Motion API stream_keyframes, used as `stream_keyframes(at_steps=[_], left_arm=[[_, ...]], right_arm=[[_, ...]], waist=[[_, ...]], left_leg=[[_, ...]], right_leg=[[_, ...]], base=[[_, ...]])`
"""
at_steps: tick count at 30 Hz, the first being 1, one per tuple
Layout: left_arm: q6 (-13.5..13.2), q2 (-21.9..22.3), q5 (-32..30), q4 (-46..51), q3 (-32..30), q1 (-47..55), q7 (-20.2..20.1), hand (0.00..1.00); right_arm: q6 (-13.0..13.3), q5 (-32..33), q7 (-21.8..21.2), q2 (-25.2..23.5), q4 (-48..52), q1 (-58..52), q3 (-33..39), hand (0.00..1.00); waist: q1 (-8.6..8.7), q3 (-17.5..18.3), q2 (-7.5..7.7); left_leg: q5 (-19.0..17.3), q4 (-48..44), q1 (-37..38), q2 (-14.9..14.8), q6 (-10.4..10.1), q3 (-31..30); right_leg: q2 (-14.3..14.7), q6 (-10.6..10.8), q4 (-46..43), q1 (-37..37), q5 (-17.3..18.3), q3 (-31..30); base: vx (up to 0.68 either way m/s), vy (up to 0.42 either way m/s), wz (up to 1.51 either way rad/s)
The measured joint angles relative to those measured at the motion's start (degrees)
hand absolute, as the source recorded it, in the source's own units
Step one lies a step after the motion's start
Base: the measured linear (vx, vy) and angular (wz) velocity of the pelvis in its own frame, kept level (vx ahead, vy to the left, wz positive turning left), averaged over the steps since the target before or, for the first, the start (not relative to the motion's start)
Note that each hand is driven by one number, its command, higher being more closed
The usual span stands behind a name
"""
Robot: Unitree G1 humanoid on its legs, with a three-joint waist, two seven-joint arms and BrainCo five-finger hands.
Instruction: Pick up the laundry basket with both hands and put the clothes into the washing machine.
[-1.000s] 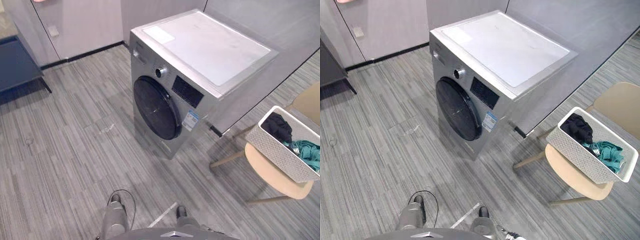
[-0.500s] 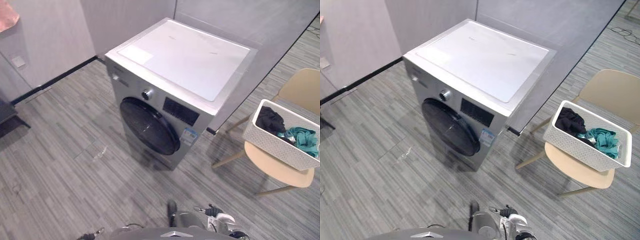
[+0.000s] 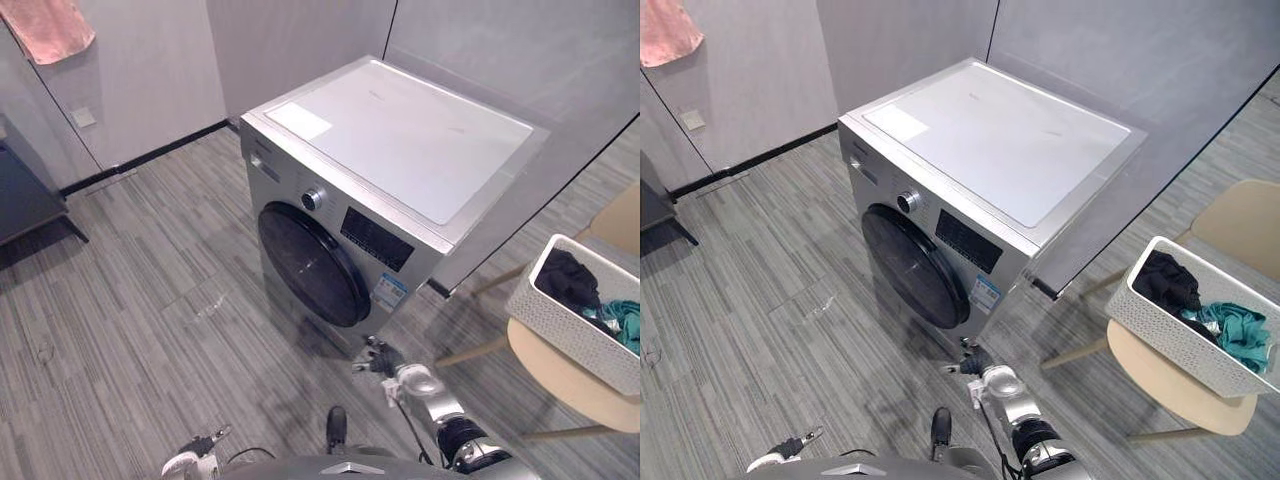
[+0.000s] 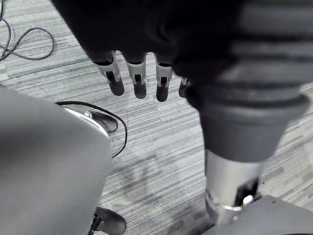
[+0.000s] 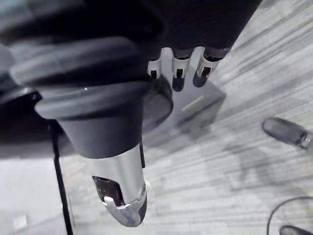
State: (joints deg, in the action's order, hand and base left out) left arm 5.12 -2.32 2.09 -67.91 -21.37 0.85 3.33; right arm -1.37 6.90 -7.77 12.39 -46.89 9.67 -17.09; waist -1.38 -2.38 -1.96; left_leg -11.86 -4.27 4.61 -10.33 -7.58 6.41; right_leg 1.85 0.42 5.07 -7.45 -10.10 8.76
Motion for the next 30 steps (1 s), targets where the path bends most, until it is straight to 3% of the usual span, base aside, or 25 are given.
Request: stream_keyframes(at_steps=[7,15,24,30], left_arm=[[0.6,0.1,-0.1,0.5,0.1,0.1,0.0,0.0],[0.8,0.0,-0.1,1.8,0.2,0.6,0.1,0.0],[1.1,-0.6,0.0,2.4,-1.2,1.2,0.2,0.0],[1.1,-1.0,0.1,4.4,-1.2,2.2,0.3,0.0]], right_arm=[[-0.9,0.7,-1.7,1.8,1.9,1.0,-5.1,0.0],[-0.9,0.6,1.9,5.6,13.0,9.3,-0.2,0.0],[-0.2,0.6,4.7,5.7,28.6,8.9,3.3,0.0],[0.4,0.4,4.6,5.6,30.6,7.1,4.3,0.0]], waist=[[-0.63,0.1,-0.78],[-1.06,-0.5,-0.83],[-0.91,-3.8,0.01],[-0.77,-5.1,1.55]], left_leg=[[0.9,1.1,-2.2,0.8,0.4,-1.0],[1.2,1.3,-2.6,1.7,0.3,-1.5],[1.2,1.3,-2.3,1.9,0.4,-1.7],[1.2,1.3,-1.6,1.9,0.4,-1.6]], right_leg=[[-1.0,0.3,-0.3,-2.2,-0.3,0.9],[-2.1,0.5,-0.4,-2.5,-0.7,1.2],[-2.4,0.7,-0.4,-1.9,-0.8,1.3],[-2.4,0.8,-0.1,-1.0,-0.7,1.1]], base=[[0.04,0.058,0.07],[0.05,0.07,0.04],[0.0,0.016,0.02],[-0.01,0.003,0.01]])
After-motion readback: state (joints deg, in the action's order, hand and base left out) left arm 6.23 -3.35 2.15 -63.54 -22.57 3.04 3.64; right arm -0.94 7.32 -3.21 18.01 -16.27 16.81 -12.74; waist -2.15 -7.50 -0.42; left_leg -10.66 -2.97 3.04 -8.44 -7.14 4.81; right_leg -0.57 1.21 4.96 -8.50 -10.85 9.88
